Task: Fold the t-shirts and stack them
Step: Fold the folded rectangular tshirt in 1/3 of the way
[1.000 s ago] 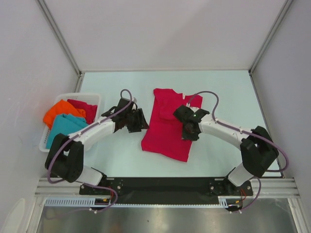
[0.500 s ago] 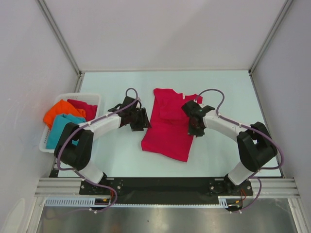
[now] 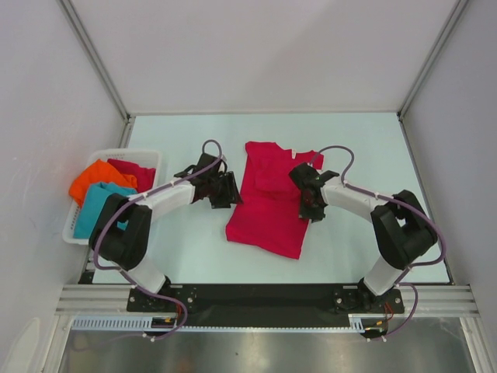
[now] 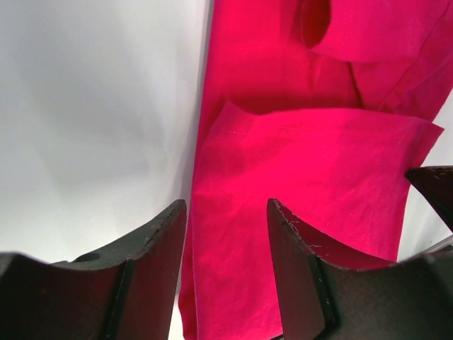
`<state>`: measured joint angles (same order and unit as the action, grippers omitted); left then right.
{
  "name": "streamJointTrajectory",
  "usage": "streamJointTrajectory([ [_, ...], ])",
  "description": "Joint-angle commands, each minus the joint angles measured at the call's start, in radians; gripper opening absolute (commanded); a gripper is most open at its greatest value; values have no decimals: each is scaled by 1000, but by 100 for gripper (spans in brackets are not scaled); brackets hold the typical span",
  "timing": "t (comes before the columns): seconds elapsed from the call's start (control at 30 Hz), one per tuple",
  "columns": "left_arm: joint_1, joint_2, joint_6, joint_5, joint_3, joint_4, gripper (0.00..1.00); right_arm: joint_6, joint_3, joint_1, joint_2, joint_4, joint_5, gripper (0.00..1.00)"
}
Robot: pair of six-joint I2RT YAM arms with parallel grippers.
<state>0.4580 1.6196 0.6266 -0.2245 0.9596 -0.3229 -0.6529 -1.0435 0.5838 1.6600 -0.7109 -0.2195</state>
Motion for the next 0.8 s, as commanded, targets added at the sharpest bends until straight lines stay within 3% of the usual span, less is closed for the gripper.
streamJointTrajectory([
  [0.0,5,22,-22,-27,41,33,54,10,-3,-4,9,25,2,34],
  [0.47,7,131,-5,-65,39,114,45,10,-4,-9,32,53,17,28],
  [0.63,5,148,-4,-70,51,122,41,13,-13,-10,44,64,23,17],
  [0.77,7,158,-2,-75,59,128,27,16,-21,-10,49,67,29,5],
])
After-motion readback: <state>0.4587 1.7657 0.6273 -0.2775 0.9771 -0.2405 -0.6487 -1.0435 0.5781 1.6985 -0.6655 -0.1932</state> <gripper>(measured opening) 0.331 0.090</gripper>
